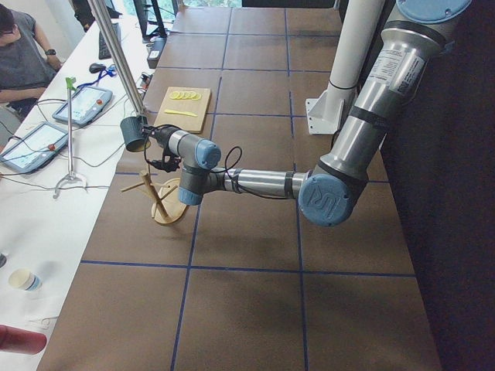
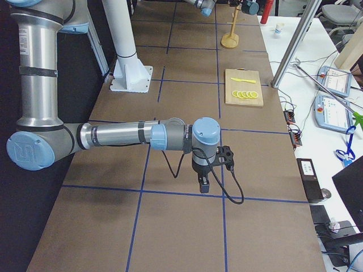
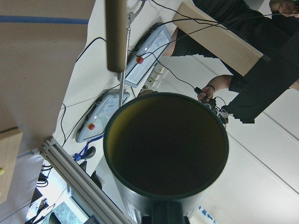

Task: Hang cup on storage rack
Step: 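Carry the mug up toward the wooden rack with the left gripper, then hook the mug handle onto a rack peg with the left gripper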

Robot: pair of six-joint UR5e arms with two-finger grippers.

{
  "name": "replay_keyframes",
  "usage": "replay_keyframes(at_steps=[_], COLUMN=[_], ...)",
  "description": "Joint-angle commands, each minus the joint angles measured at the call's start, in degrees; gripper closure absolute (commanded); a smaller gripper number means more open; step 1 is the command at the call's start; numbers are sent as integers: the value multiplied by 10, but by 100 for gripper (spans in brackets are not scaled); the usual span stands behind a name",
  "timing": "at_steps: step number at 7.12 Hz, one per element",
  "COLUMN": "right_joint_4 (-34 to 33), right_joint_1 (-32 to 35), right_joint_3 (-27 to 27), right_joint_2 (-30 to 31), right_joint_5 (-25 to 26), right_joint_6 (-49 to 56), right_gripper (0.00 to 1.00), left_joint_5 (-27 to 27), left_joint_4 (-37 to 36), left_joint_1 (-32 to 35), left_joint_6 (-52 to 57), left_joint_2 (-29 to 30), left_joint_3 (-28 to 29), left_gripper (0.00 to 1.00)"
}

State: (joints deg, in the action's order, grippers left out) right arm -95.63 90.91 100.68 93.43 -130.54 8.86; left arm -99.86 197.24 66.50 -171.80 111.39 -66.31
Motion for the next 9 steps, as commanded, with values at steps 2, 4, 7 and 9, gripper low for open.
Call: replay_keyframes(at_steps=[2, 4, 7, 9], right_joint_4=[0, 0, 0, 0], right_joint_1=[0, 0, 0, 0], right_joint_3=[0, 0, 0, 0], right_joint_2=[0, 0, 0, 0], right_joint_5=[-1, -1, -1, -1], right_joint_6=[-4, -4, -4, -4], right_gripper=[0, 0, 0, 0], left_joint_5=[-1, -1, -1, 0], left_joint_4=[24, 41, 105, 104], left_joint_1=[-1, -1, -10, -14], left_joint_6=[1, 1, 2, 2], left_joint_2=[-30, -35, -33, -33], left_joint_3=[4, 12, 79, 80], left_gripper=[100, 100, 98, 95])
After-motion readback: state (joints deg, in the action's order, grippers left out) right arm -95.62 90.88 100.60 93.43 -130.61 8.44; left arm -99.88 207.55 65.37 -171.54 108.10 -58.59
